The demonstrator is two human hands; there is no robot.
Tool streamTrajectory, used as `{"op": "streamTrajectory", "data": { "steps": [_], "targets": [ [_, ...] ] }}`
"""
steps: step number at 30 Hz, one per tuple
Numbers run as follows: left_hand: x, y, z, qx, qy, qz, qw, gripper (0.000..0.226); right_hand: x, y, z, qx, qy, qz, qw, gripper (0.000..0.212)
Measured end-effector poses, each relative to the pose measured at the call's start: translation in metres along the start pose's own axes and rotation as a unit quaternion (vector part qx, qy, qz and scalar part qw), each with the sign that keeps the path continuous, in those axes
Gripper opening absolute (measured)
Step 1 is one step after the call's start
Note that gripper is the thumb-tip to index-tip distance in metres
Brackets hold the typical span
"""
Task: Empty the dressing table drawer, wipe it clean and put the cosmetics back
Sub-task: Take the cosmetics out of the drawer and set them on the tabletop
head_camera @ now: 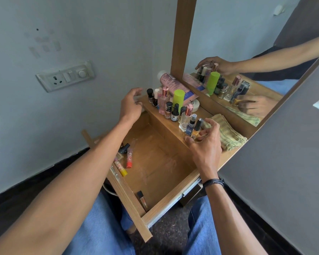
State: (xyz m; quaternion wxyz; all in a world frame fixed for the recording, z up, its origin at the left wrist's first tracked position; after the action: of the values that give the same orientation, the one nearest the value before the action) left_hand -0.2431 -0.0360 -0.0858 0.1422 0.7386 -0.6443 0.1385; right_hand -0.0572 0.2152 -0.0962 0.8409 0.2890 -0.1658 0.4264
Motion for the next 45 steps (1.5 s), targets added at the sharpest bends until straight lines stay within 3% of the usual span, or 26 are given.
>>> {"op": "streamTrajectory", "data": {
  "steps": [3,7,9,14,18,25,30,39,45],
  "targets": [
    [0.020,-0.023,0.021,0.012,0.037,-0.036,0.999,0.051,0.000,0.001,0.001,-0.004,0.006,-0.003,1.000,0.079],
    [0.017,-0.060,0.056,0.037,0.196,0.032,0.979,0.035,0.001,0.000,0.000,-0.012,0.010,0.000,1.000,0.079],
    [0.016,-0.080,0.064,0.010,0.318,0.047,0.947,0.025,0.002,-0.001,0.000,-0.014,0.012,0.000,1.000,0.078],
    [0.004,-0.104,0.090,-0.037,0.504,0.095,0.857,0.040,0.005,-0.003,0.001,-0.017,0.014,0.005,1.000,0.078],
    [0.000,-0.105,0.100,-0.021,0.546,0.126,0.828,0.032,0.005,-0.004,0.003,-0.019,0.011,0.008,1.000,0.078],
    [-0.006,-0.106,0.101,-0.036,0.573,0.135,0.808,0.033,0.004,-0.004,0.002,-0.016,0.008,0.008,1.000,0.078],
    [-0.010,-0.111,0.104,-0.035,0.549,0.163,0.819,0.034,0.004,-0.005,0.002,-0.017,0.012,0.007,1.000,0.078],
    [0.000,-0.111,0.089,-0.016,0.400,0.154,0.903,0.026,0.006,-0.006,0.002,-0.023,0.009,0.008,1.000,0.078],
    [0.006,-0.114,0.082,-0.033,0.376,0.129,0.917,0.025,0.006,-0.007,0.004,-0.022,0.010,0.008,1.000,0.078]
  ]
}}
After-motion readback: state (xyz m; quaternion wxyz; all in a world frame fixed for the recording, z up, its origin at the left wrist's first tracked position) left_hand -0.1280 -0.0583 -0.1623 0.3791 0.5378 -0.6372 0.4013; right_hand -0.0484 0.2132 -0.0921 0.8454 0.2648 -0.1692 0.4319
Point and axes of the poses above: each hand's wrist, its own y-axis towards the middle knuckle, its own x-axis out of the back of the hand, z = x × y, the point moved 8 cm from there along y, towards the middle knuckle, and after that the axes turned 7 degrees about x, right-handed, at the moved point
